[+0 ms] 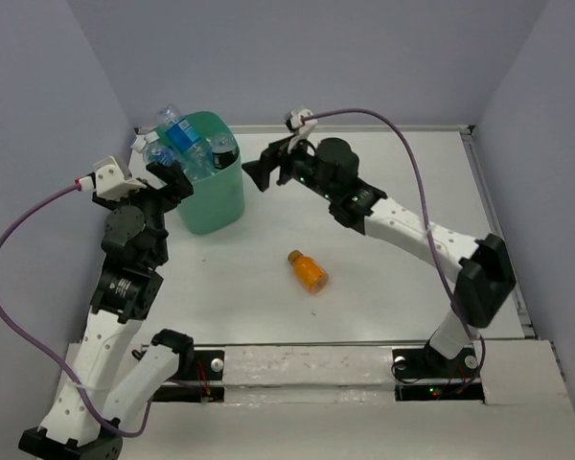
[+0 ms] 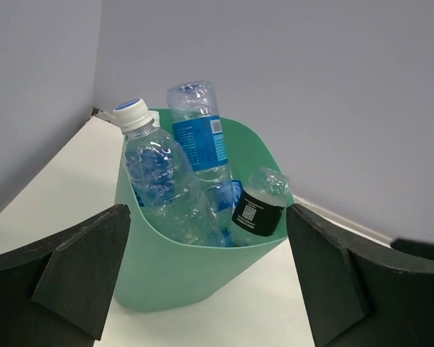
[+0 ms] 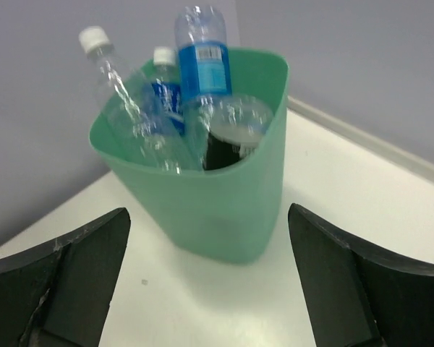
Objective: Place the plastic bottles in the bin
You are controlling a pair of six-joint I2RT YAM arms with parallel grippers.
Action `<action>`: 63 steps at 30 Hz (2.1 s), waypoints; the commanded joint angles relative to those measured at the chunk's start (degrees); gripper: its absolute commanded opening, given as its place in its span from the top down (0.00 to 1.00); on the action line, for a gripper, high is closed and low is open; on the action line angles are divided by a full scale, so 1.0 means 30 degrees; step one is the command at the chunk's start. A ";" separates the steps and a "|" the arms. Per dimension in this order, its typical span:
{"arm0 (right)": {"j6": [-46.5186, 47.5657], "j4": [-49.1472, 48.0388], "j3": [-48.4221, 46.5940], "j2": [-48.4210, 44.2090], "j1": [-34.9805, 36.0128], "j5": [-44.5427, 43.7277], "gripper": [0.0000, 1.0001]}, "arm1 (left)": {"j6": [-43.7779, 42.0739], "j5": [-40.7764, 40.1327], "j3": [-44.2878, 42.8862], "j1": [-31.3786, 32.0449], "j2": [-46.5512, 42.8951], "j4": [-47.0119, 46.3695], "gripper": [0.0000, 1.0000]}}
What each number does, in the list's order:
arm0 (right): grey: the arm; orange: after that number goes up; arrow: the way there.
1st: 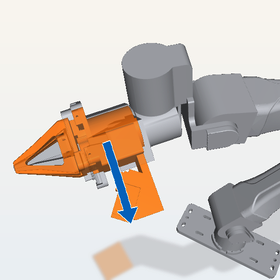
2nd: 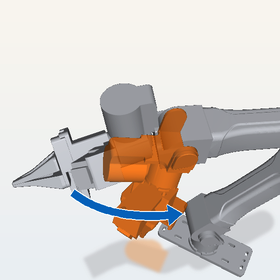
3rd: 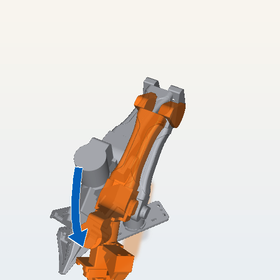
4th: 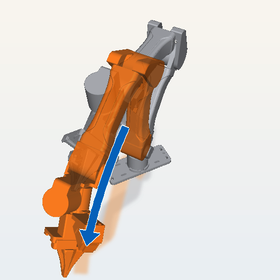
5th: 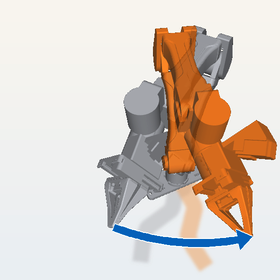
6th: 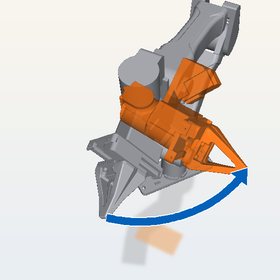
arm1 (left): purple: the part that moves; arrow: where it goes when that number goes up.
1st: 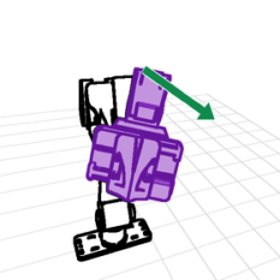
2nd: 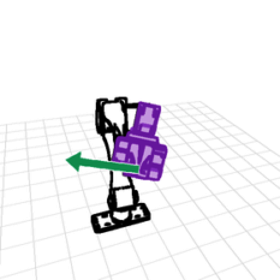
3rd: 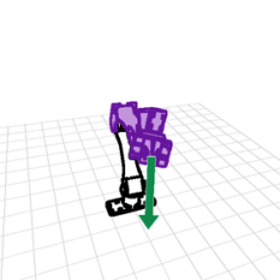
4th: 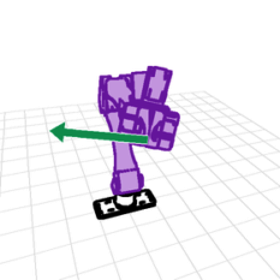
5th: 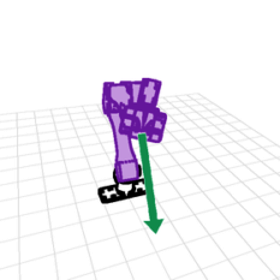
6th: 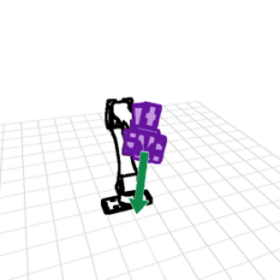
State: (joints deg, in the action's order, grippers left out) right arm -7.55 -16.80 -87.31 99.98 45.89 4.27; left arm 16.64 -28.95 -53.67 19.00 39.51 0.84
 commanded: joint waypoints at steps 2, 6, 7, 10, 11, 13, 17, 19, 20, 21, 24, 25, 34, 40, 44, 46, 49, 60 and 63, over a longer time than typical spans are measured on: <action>-0.0936 0.4212 0.5132 -0.2946 0.0143 -0.2067 0.02 | 0.0340 0.1182 0.0195 -0.0065 -0.0483 -0.1218 0.01; -0.1759 0.9394 0.6774 -0.2919 0.0143 -0.2360 0.01 | 0.0429 0.2090 0.0253 -0.0065 -0.0805 -0.1423 0.01; -0.1818 0.9959 0.7039 -0.2976 0.0143 -0.2594 0.01 | 0.0371 0.2265 0.0282 -0.0065 -0.0864 -0.1452 0.01; -0.1819 1.1718 0.7657 -0.3065 0.0143 -0.2743 0.01 | 0.0370 0.2384 0.0399 -0.0065 -0.1127 -0.1510 0.01; -0.1819 1.2012 0.7686 -0.3007 0.0143 -0.2656 0.01 | 0.0370 0.2413 0.0487 -0.0094 -0.1186 -0.1540 0.01; -0.1819 1.2801 0.7599 -0.2802 0.0143 -0.2509 0.02 | 0.0370 0.2530 0.0458 -0.0094 -0.1303 -0.1569 0.01; -0.1936 1.4560 0.6662 -0.1807 0.0143 -0.1748 0.04 | 0.0341 0.2560 0.0429 -0.0065 -0.1391 -0.1540 0.01; -0.2082 1.5149 0.6777 -0.1512 0.0143 -0.1513 0.04 | 0.0370 0.2560 0.0429 -0.0094 -0.1538 -0.1540 0.01; -0.2111 1.5150 0.6923 -0.1541 0.0143 -0.0874 0.04 | 0.0370 0.2589 0.0429 -0.0066 -0.1625 -0.1540 0.01; -0.2170 1.5150 0.7012 -0.1570 0.0143 -0.0520 0.04 | 0.0370 0.2618 0.0429 -0.0065 -0.1713 -0.1540 0.01; -0.2317 1.4946 0.7275 -0.1280 0.0348 0.0623 0.05 | 0.0399 0.2735 0.0400 -0.0065 -0.1859 -0.1540 0.01; -0.2288 1.4858 0.7276 -0.1074 0.0348 0.0829 0.05 | 0.0370 0.2765 0.0400 -0.0094 -0.1860 -0.1540 0.01; -0.2582 1.3802 0.5290 -0.0896 0.0524 0.0157 0.50 | 0.0458 0.2970 0.0341 -0.0065 -0.2182 -0.1511 0.01; -0.2171 1.4008 0.3704 -0.0983 0.0524 0.0713 0.68 | 0.0428 0.2766 0.0575 -0.0036 -0.2622 -0.1511 0.01; -0.1850 1.3365 0.1423 -0.1979 0.0524 0.0860 0.67 | 0.0458 0.2823 0.0575 -0.0036 -0.2710 -0.1511 0.01; -0.1673 1.2225 -0.0422 -0.2186 0.0524 0.0832 0.67 | 0.0487 0.2766 0.0575 -0.0065 -0.2739 -0.1511 0.01; -0.1351 1.0414 -0.3140 -0.1487 0.0524 0.0919 0.67 | 0.0487 0.2765 0.0575 -0.0036 -0.2797 -0.1511 0.01; -0.1523 0.6480 -1.3364 0.5800 0.0524 0.1618 0.70 | 0.0516 0.2765 0.0605 -0.0036 -0.2857 -0.1540 0.01; -0.1846 0.6361 -1.5361 0.8145 0.0698 0.2002 0.69 | 0.0516 0.2794 0.0605 -0.0036 -0.2856 -0.1540 0.01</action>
State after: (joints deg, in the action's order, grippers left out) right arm -11.86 4.78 -126.69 115.70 46.98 7.49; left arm 18.15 -20.84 -52.10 19.00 31.55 -1.06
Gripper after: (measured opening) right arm 0.621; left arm 0.989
